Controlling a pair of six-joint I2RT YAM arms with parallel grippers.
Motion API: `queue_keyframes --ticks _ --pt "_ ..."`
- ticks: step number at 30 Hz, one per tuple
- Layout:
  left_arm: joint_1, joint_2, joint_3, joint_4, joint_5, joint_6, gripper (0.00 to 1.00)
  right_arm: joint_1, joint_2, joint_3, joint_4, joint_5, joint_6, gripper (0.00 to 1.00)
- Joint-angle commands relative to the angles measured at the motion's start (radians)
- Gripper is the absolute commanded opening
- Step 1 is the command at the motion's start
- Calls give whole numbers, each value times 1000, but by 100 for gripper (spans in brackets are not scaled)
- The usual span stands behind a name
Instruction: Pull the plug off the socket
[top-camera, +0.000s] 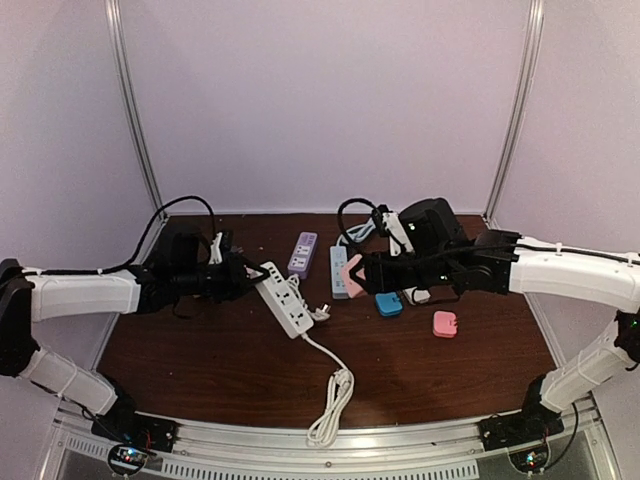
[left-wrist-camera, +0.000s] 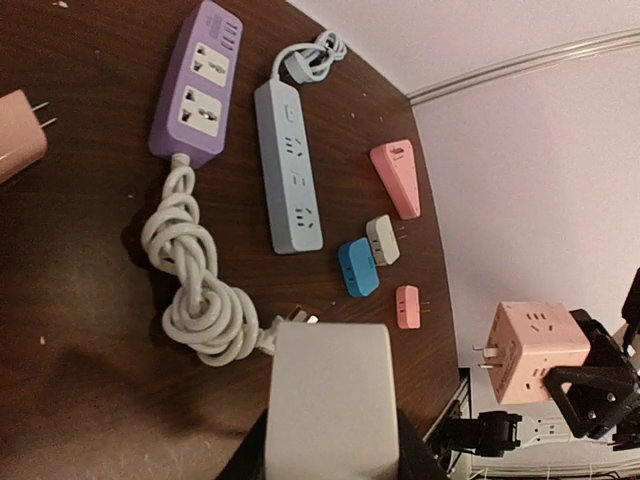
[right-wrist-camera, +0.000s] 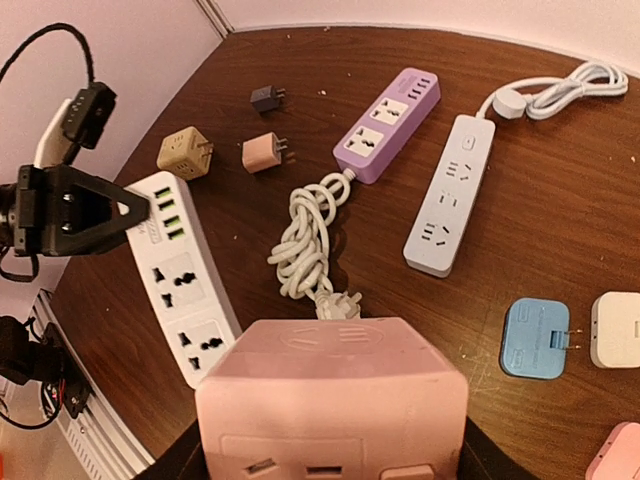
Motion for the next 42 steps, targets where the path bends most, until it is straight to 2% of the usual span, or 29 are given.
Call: queue_keyframes --ticks 1,9,18,29,35,42 --pt "70 -130 -115 -59 27 34 0 -60 13 -88 109 -181 72 17" --pt "153 -246 -292 -65 69 31 0 -106 63 -190 215 -288 122 17" --pt "192 -176 -317 -4 111 52 1 -108 154 -247 353 -372 195 19" --pt "200 -153 -320 -86 34 104 25 -114 243 -287 456 -387 234 21" --pt "200 -158 -310 -164 -26 143 42 -126 267 -292 471 -389 245 22" --pt "200 -180 -260 -298 -118 202 71 -135 276 -306 505 -406 274 22"
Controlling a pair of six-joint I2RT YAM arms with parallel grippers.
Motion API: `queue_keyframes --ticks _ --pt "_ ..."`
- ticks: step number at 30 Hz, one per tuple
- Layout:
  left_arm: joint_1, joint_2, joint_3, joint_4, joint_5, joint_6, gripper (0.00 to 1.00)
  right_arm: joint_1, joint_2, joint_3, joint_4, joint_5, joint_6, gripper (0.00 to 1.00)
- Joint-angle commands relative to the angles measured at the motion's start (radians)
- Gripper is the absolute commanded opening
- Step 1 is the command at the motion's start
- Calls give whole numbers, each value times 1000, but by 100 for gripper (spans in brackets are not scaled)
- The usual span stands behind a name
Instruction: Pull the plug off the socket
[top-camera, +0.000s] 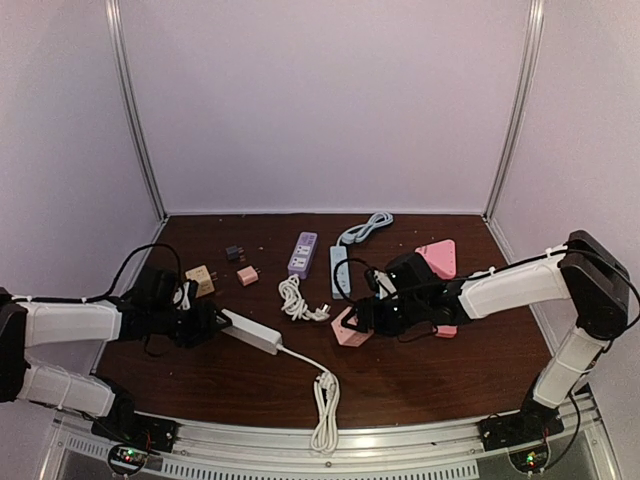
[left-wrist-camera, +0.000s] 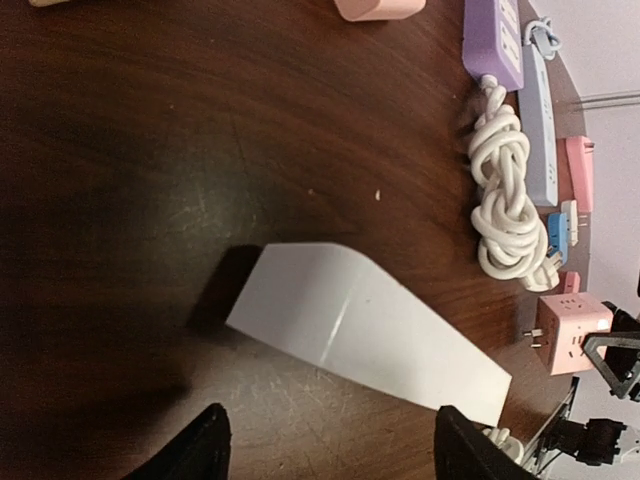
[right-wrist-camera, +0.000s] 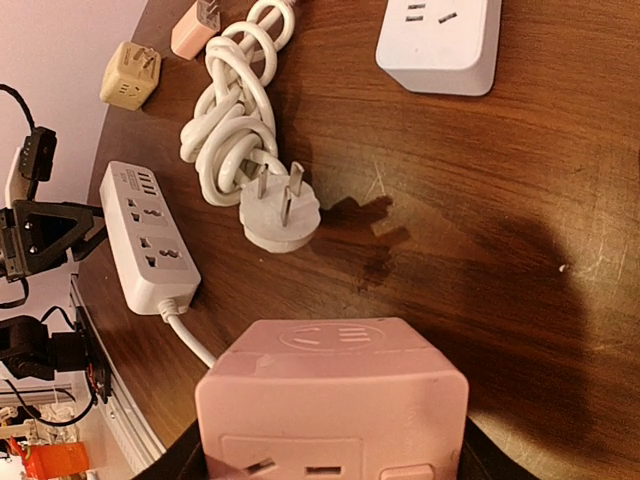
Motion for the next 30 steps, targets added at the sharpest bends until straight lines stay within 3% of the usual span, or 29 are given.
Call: queue_keyframes --ticks 1,12,18,27,30 --pt "5 -17 46 -81 -81 62 73 -9 0 -17 82 -25 28 23" --pt "5 -87 116 -192 -147 91 78 -22 -14 -60 79 3 33 25" --pt "5 -119 146 -230 -148 103 81 -24 -20 -99 104 0 49 35" --pt "5 -124 185 -245 -137 107 81 -30 -63 -161 77 40 47 74" --pt "5 -120 190 -246 -140 117 82 -35 -79 -172 57 53 39 79"
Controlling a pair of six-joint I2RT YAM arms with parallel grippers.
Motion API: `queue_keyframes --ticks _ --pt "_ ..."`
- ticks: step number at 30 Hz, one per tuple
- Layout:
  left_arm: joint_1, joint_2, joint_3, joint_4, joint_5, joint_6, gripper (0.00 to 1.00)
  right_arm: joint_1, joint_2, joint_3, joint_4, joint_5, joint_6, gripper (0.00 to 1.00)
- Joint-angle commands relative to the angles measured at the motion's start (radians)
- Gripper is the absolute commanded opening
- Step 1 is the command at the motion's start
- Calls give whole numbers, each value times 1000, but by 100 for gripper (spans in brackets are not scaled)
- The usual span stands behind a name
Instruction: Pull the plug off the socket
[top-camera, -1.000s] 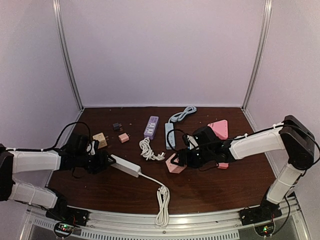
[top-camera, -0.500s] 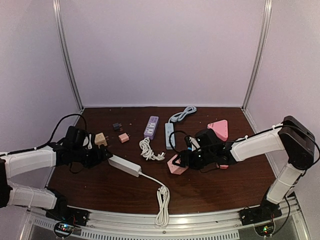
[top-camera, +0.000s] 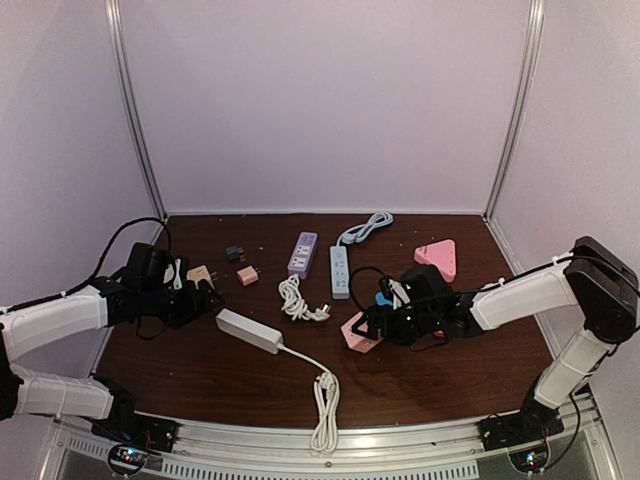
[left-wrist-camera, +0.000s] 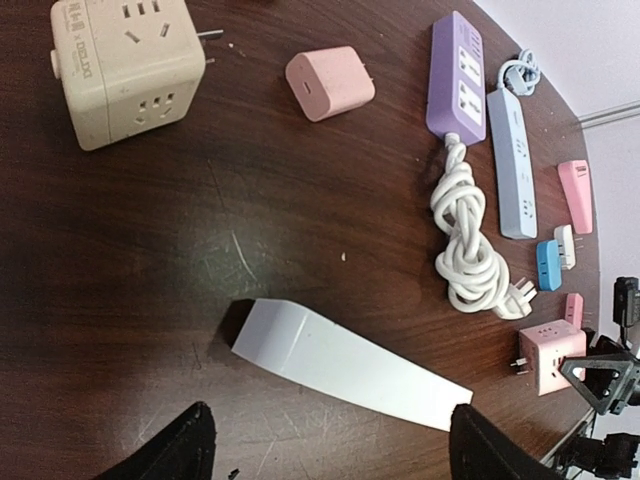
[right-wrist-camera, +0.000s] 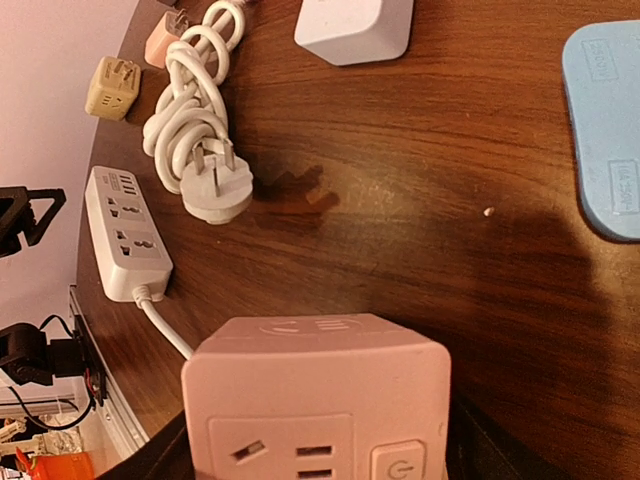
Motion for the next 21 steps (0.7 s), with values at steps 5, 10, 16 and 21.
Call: queue_keyframes --ticks 5,10,16,21 --pt "5 -7 35 1 -1 28 82 -12 -66 -26 -98 87 -21 86" --pt "5 -18 39 3 0 27 82 -12 -108 -25 -140 131 -37 84" --pt "-1 -20 66 21 22 29 79 -13 -161 -31 -167 169 -49 83" --pt "-24 -11 84 27 15 28 78 -13 -181 -42 -168 176 -50 88"
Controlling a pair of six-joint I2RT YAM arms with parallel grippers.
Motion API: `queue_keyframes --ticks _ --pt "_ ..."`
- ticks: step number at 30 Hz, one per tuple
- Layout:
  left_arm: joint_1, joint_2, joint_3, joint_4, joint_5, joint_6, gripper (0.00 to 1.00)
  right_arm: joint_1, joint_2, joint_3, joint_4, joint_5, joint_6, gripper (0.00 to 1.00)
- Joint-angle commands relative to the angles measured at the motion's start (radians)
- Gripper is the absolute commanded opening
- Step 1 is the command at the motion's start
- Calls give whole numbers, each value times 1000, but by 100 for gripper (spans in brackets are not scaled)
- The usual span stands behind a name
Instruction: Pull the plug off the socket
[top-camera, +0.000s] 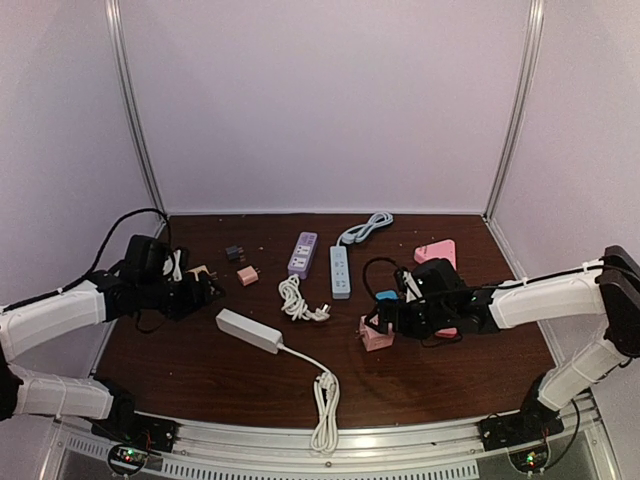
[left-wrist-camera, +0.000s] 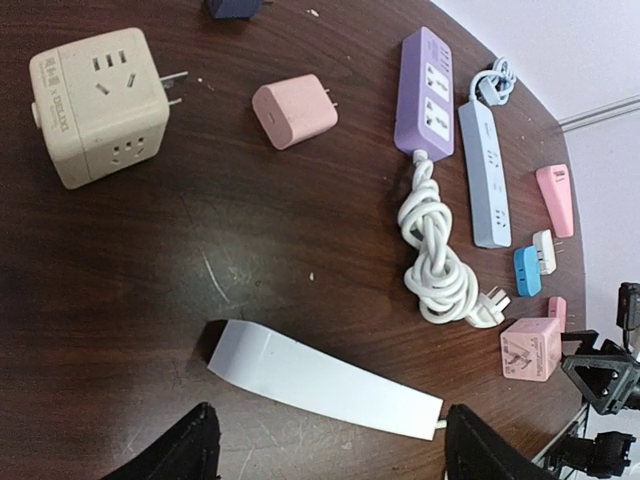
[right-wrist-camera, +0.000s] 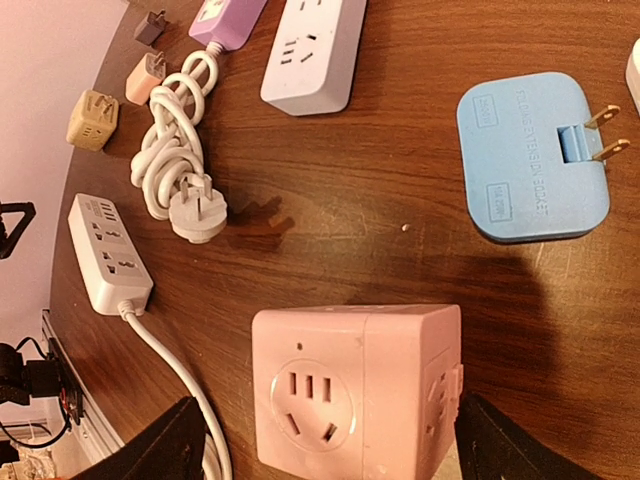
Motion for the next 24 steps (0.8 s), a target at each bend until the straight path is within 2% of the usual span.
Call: queue_keyframes --ticks 1,8,11,15,17,24 --pt "-27 -5 38 40 3 13 78 -5 -37 -26 -15 42 -12 88" --pt "-90 15 81 47 -28 24 80 -3 -104 -5 -45 75 -25 95" --pt "-97 22 124 34 -29 52 84 -2 -137 34 -84 112 -42 99" --pt "-101 17 193 3 -45 98 92 -3 -192 81 -132 178 -74 100" --pt "-102 10 223 -13 -63 128 97 -2 -228 106 -155 219 -94 100" --pt "-102 7 359 -99 -233 286 98 -24 -355 168 -209 501 -235 100"
